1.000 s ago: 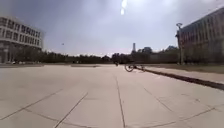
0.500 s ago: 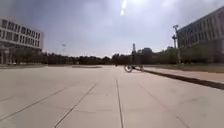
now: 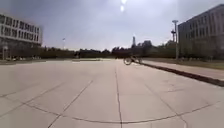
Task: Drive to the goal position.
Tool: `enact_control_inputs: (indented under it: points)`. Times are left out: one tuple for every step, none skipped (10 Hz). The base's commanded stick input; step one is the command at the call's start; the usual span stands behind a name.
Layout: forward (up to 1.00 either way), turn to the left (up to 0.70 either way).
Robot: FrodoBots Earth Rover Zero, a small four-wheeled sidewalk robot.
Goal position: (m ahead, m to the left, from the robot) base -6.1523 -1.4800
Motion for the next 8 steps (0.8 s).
enact_control_inputs:
  points:
    - [-1.00, -0.01]
    - [-1.00, -0.01]
    - [-1.00, -0.01]
    - [-1.00, -0.01]
    - [-1.00, -0.01]
    - [-1.00, -0.01]
    - [-1.00, -0.01]
    - [-1.00, -0.01]
